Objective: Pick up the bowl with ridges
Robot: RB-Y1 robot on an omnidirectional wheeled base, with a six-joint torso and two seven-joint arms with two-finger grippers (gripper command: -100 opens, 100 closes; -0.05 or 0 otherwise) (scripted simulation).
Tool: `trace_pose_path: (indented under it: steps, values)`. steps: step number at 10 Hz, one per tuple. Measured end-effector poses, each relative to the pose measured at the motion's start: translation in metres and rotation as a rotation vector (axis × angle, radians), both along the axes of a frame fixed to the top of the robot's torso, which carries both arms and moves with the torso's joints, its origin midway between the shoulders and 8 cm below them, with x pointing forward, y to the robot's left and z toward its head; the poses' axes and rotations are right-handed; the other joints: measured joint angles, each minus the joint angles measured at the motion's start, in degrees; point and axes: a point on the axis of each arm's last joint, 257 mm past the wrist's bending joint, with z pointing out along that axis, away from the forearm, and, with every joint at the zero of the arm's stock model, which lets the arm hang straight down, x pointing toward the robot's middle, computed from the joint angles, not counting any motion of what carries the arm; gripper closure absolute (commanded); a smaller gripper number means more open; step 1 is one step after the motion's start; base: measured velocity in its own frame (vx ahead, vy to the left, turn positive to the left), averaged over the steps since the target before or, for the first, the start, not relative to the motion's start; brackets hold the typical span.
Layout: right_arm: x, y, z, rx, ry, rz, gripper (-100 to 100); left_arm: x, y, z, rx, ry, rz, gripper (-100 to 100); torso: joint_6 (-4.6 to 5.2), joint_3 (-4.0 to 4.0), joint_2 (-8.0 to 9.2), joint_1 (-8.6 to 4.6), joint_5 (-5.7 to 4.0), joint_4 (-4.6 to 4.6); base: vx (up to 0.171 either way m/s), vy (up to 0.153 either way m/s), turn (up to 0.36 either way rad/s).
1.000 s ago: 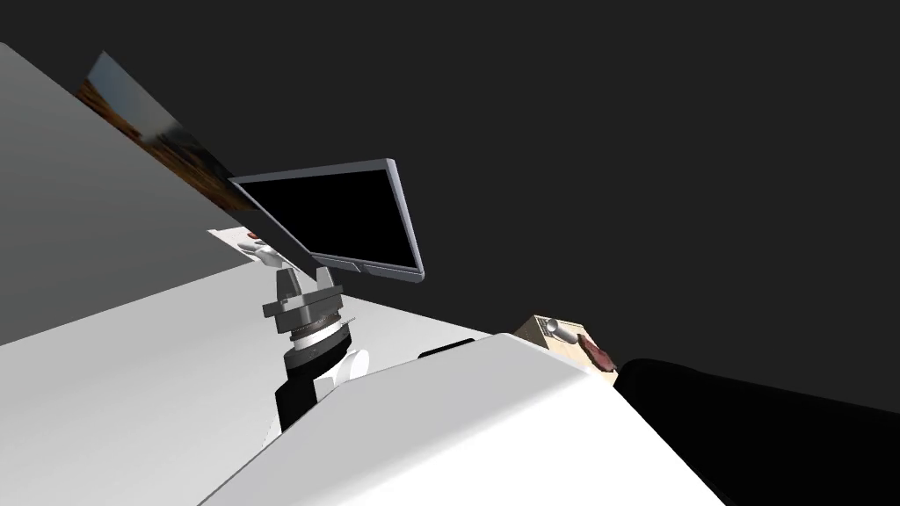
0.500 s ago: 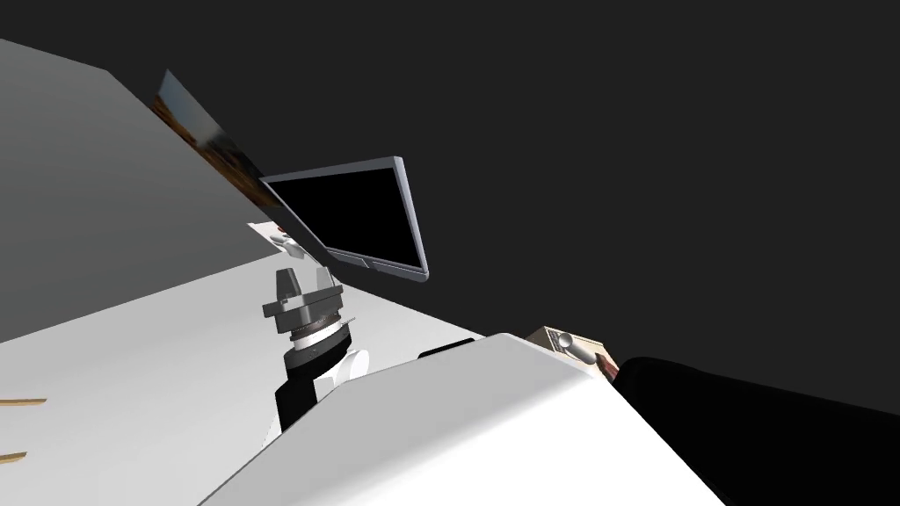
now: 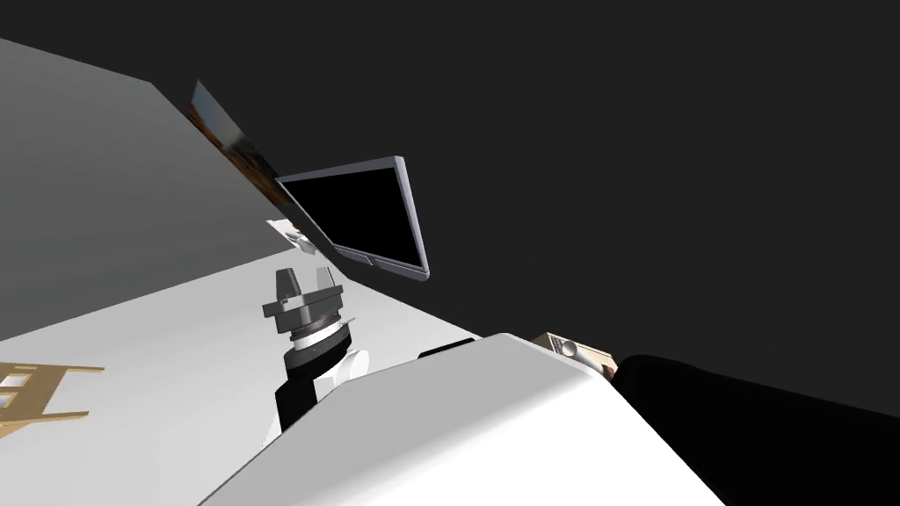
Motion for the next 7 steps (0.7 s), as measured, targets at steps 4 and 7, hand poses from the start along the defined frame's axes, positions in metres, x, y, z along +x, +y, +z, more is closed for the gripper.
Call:
trace_pose_path:
  steps: [4,7]
  values:
    - [-0.008,-0.003,-0.013,0.04,0.001,-0.114,-100,0.0,0.0,0.0,0.0,0.0,0.0,0,-0.01,0.46,0.78,0.41,0.1,0.18,-0.173,0.086,0.293]
    - [-0.015,-0.007,-0.018,0.055,0.003,-0.198,-100,0.0,0.0,0.0,0.0,0.0,0.0,0,0.0,0.26,0.45,0.29,0.08,0.1,-0.095,0.079,0.245]
